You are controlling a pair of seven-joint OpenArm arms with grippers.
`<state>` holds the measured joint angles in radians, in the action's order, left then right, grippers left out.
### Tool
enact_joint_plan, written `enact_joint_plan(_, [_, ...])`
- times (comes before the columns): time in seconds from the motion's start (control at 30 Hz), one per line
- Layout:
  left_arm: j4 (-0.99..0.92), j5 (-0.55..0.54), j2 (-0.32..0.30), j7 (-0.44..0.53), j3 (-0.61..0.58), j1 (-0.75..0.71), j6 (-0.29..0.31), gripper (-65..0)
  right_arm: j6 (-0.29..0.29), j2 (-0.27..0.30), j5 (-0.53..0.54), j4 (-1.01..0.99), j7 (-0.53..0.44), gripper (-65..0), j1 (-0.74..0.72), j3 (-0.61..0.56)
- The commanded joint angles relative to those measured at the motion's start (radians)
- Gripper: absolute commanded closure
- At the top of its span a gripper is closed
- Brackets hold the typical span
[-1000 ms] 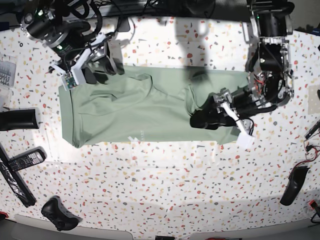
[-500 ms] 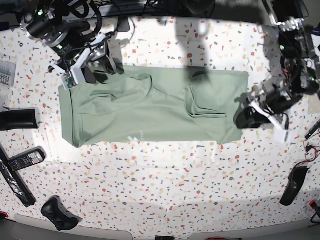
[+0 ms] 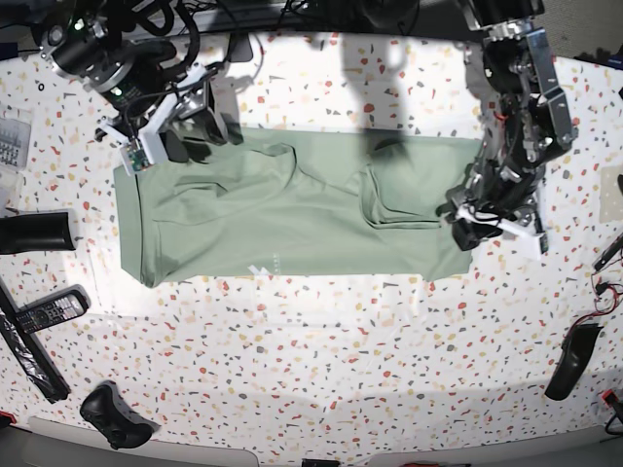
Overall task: Fold the T-shirt properly
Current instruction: 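Push the folded end inward with the left gripper toward the shirt's middle, then grasp the folded end with the left gripper and the other end with the right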
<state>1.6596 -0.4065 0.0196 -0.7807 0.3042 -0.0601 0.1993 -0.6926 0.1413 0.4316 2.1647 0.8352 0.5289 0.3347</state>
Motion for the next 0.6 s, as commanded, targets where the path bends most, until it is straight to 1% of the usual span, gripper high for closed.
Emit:
enact_joint_plan(0.0, [0.015,-0.013,0.000,0.023,-0.011,0.015,0.012,-26.2,-0.006,0.005,0.019,0.021,-0.023,-33.8,-0.003,0.003])
enact_joint_plan(0.1, [0.015,-0.008,0.000,0.023,-0.051,0.015,0.010,-26.2,-0.006,0.005,0.019,0.021,-0.023,-33.8,-0.003,0.003])
enact_joint_plan(0.13, [0.015,0.009,0.000,0.024,-0.067,0.015,0.009,-26.2,-0.006,0.005,0.019,0.021,-0.023,-33.8,-0.003,0.003])
enact_joint_plan(0.2, [0.015,0.080,0.000,0.035,-0.101,0.015,0.000,-26.2,-0.006,0.005,0.019,0.022,-0.023,-33.8,-0.003,0.003])
enact_joint_plan(0.27, [0.014,0.151,-0.001,0.051,-0.131,0.015,-0.048,-26.2,-0.006,0.005,0.019,0.021,-0.022,-33.8,-0.003,0.003])
enact_joint_plan(0.3, [0.014,0.164,-0.001,0.060,-0.140,0.016,-0.061,-26.2,-0.006,0.005,0.019,0.021,-0.022,-33.8,-0.003,0.003])
enact_joint_plan(0.43, [-0.040,0.163,0.000,0.100,-0.171,0.032,-0.061,-26.2,-0.006,0.005,0.026,0.021,-0.019,-33.8,-0.003,0.003])
enact_joint_plan(0.57, [-0.206,0.126,0.000,0.101,-0.218,0.112,-0.061,-26.2,-0.006,0.006,0.050,0.022,-0.018,-33.8,-0.003,0.003])
